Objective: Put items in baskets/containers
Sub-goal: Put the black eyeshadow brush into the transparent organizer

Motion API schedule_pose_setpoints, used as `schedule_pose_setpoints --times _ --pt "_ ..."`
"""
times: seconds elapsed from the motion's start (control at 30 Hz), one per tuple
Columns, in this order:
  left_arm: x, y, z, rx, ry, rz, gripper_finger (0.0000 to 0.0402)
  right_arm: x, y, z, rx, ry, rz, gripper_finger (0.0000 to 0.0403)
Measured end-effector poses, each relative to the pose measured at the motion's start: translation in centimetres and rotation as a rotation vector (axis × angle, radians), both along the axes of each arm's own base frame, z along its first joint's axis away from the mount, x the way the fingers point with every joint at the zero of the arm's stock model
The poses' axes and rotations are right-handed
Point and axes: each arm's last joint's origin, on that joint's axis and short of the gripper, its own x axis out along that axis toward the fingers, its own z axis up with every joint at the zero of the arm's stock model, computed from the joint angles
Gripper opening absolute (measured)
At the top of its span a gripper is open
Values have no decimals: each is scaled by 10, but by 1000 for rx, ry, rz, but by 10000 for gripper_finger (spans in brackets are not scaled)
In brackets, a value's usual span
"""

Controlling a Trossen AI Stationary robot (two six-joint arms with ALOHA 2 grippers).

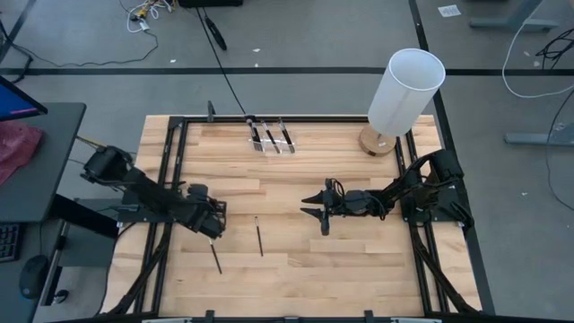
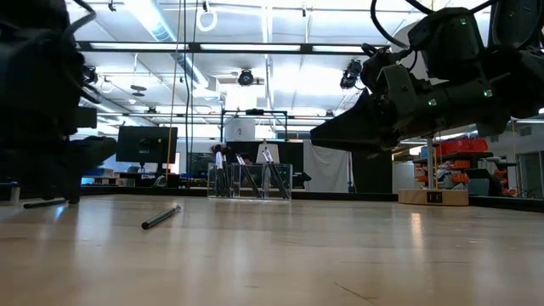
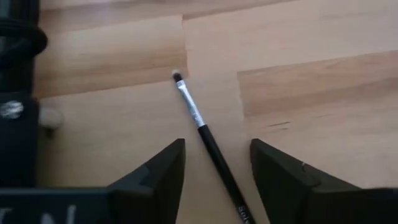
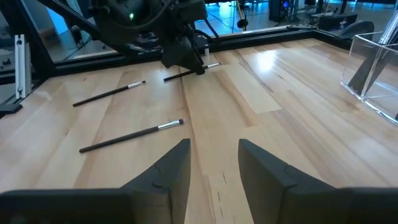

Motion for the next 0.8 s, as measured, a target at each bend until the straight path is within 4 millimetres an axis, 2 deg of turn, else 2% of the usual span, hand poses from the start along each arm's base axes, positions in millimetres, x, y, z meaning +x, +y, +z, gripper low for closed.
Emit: schedule_pose_setpoints --times 0.23,0.5,0.7,0.8 --pt "2 0 -16 98 -39 -35 133 0 -1 0 -17 1 1 134" --pt "-4 -17 -29 218 -59 -199 18 0 -2 0 -18 0 -6 134" --pt "-11 -29 -43 324 -71 -287 13 0 -2 0 -18 1 -5 134" --pt "-9 -37 -42 324 -161 -309 11 0 -2 0 -18 0 -4 134"
